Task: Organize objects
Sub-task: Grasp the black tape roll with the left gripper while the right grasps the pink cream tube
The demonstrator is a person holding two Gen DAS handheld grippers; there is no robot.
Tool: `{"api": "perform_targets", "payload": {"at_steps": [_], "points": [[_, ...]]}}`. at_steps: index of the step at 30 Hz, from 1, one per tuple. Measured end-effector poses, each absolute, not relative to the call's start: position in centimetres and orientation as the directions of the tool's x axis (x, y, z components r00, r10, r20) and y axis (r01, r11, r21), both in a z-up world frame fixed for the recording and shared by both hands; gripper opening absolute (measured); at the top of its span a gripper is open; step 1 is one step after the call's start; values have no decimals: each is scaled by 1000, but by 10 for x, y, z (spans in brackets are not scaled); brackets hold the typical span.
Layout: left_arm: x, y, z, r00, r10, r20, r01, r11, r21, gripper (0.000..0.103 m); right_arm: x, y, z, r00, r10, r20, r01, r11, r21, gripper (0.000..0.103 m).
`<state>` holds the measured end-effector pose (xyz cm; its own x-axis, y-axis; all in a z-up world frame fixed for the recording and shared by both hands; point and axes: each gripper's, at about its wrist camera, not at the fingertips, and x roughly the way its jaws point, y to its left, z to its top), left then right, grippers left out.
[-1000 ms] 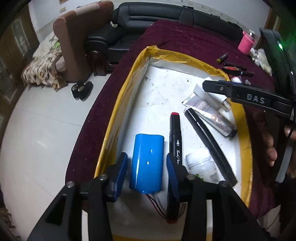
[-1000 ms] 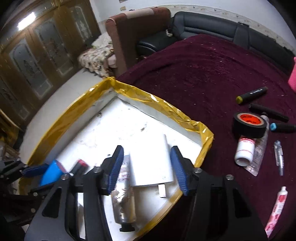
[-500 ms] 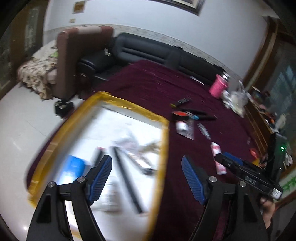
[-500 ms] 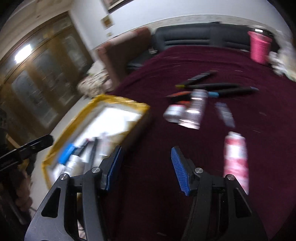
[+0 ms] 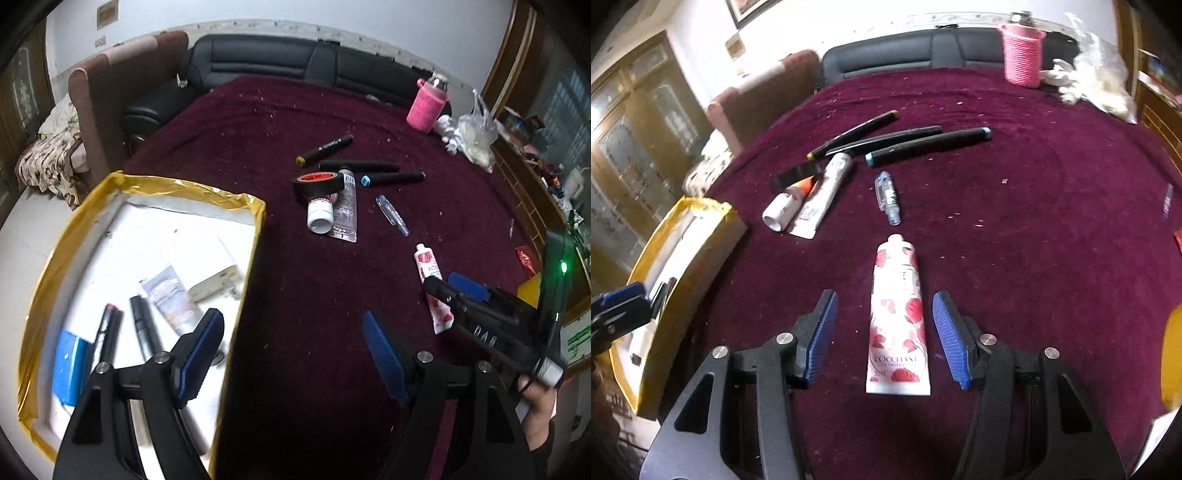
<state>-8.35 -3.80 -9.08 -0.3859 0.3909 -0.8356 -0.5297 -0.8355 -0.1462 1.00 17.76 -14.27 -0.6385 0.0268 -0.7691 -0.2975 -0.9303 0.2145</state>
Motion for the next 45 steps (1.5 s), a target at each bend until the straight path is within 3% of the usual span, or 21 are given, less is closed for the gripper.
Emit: {"api": "perform_targets", "payload": {"at_steps": [2, 4, 11, 15, 24, 25, 26, 28, 31, 35, 40, 45], "points": [[-92, -26, -91, -381, 384, -841, -535, -834, -139, 78, 12, 180, -147, -634, 37, -772, -290, -937, 193, 46], [-102, -11, -90, -397, 352, -847, -528, -843, -102, 78, 15, 183, -153, -645, 30, -763, -283, -938, 202, 32], [-146, 48, -89, -484, 235, -843, -542, -837, 77, 77, 19, 185, -154, -664, -12, -748, -274, -927, 258, 31], [-161, 70, -83, -525, 279, -804, -581, -808, 98, 77, 22, 193, -154, -667, -53, -743, -286, -903, 321, 31], [-171, 118, -122, -452, 253, -855, -696, -700, 161, 76, 22, 191, -154, -664, -49, -746, -297, -898, 324, 31], [-172, 120, -123, -446, 255, -858, -698, -699, 155, 73, 22, 191, -154, -664, -50, -746, -297, -898, 324, 31], [-172, 121, -123, -446, 256, -857, -691, -707, 148, 56, 22, 190, -154, -664, -48, -746, -296, -899, 321, 31], [-174, 122, -124, -441, 250, -862, -683, -717, 141, 38, 22, 190, -154, -665, -48, -745, -296, -899, 322, 31], [-174, 122, -127, -454, 236, -859, -678, -718, 162, 21, 22, 191, -154, -667, -52, -744, -297, -897, 329, 31], [-161, 111, -115, -461, 281, -842, -686, -715, 137, 20, 21, 190, -154, -666, -47, -745, -297, -899, 322, 31], [-79, 88, -88, -457, 361, -813, -780, -602, 170, 20, 22, 193, -154, -671, -48, -740, -300, -894, 331, 31], [6, 69, -114, -327, 373, -868, -883, -447, 141, 20, 22, 197, -154, -676, -48, -736, -309, -887, 342, 31]]}}
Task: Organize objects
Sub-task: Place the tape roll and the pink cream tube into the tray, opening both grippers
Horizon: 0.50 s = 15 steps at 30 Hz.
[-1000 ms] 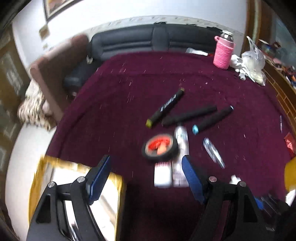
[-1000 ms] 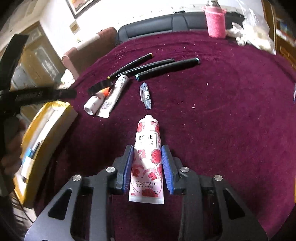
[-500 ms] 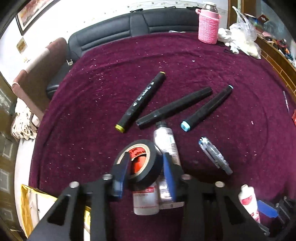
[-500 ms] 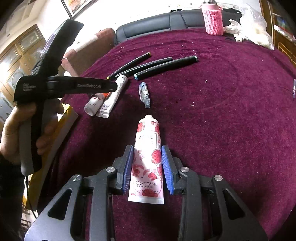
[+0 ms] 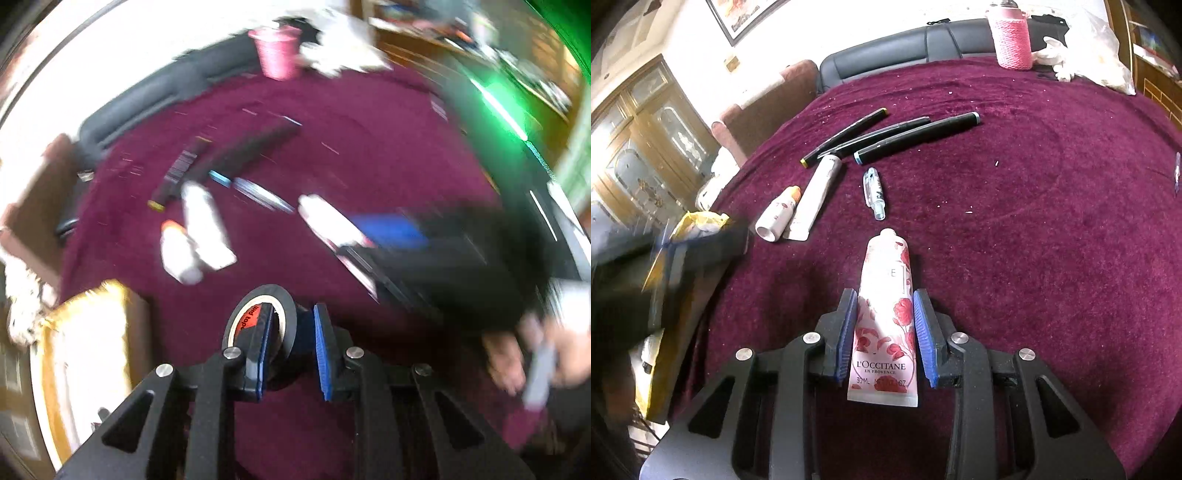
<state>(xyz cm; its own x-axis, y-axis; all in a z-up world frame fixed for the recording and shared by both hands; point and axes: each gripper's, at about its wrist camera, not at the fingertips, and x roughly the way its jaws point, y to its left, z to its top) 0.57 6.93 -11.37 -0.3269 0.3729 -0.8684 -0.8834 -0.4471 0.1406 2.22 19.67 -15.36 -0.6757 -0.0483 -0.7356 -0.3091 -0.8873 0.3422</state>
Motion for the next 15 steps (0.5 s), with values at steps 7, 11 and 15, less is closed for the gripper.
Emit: {"api": "perform_targets", "payload": {"at_steps": [7, 11, 15], "points": [[35, 47, -124, -222, 448, -866, -909, -417, 17, 26, 21, 194, -154, -680, -49, -732, -301, -891, 340, 31], [25, 23, -113, -212, 499, -841, -879, -473, -59, 65, 22, 196, -153, -690, -53, -722, -299, -887, 352, 31], [10, 11, -109, -254, 503, -826, -829, -553, -82, 64, 22, 199, -155, -687, -55, -725, -305, -883, 356, 31]]}}
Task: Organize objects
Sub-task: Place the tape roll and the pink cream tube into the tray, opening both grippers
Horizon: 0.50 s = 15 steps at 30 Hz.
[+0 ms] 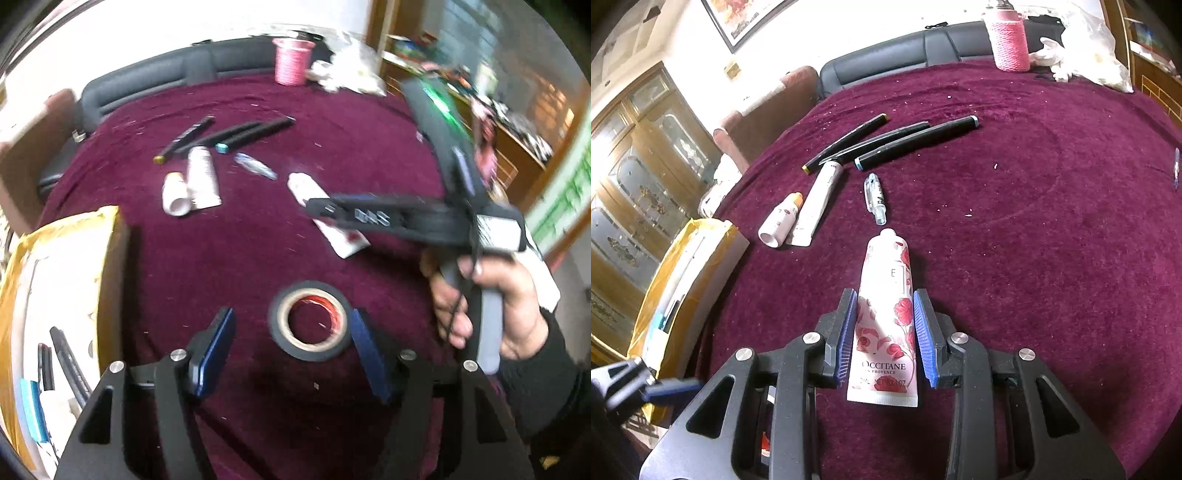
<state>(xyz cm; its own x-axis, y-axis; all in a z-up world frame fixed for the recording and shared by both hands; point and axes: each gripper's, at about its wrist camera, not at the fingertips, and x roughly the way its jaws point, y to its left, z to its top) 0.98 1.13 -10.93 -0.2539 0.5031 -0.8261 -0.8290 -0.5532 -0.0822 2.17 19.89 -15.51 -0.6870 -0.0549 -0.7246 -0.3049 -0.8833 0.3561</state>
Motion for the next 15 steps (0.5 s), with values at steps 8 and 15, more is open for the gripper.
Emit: {"api": "perform_targets", "payload": {"at_steps": [8, 15], "points": [[-5, 36, -148, -227, 388, -893, -795, -604, -61, 14, 20, 199, -156, -686, -46, -727, -303, -889, 342, 31], [3, 29, -147, -275, 383, -882, -748, -662, -54, 12, 16, 193, -156, -675, -12, -737, -295, -912, 285, 32]]}}
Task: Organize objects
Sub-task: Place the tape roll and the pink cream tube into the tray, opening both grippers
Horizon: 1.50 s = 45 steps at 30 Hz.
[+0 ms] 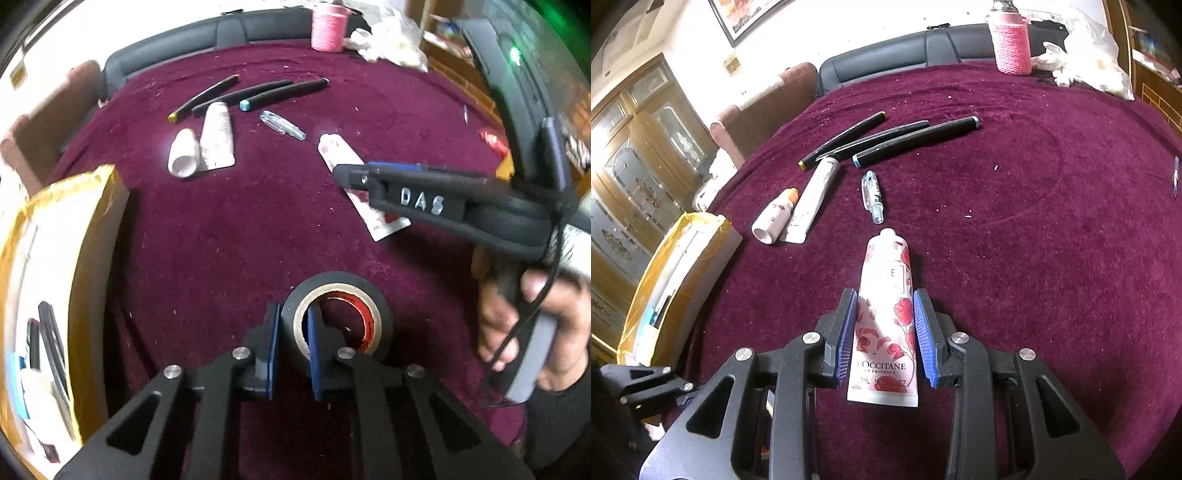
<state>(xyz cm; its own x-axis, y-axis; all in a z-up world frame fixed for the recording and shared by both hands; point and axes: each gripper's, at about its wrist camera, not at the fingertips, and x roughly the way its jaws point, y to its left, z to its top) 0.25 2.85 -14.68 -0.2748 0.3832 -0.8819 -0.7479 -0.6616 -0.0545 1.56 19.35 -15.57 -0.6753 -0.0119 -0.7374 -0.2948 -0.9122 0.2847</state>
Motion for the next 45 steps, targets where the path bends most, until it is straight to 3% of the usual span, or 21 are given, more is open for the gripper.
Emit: {"api": "perform_targets", "payload": {"at_steps": [11, 17, 20, 24, 35, 45], "points": [[-25, -54, -100, -273, 470, -839, -624, -751, -218, 12, 19, 177, -145, -712, 28, -702, -251, -944, 217, 31], [-62, -134, -63, -422, 447, -789, -512, -836, -200, 12, 29, 124, -112, -741, -151, -654, -85, -945, 315, 31], [-93, -166, -62, -463, 407, -787, -443, -876, -192, 12, 23, 78, -98, -728, -286, -623, 53, -930, 365, 31], [-137, -190, -73, -463, 384, -799, -410, -892, -191, 12, -7, 24, -90, -680, -343, -648, 136, -927, 348, 31], [-193, -176, -120, -396, 286, -873, -423, -900, -103, 12, -85, -30, -109, -581, -265, -770, 115, -963, 245, 31], [-200, -164, -134, -396, 207, -894, -424, -906, -22, 12, -100, -41, -118, -573, -186, -798, 105, -983, 153, 31]]}}
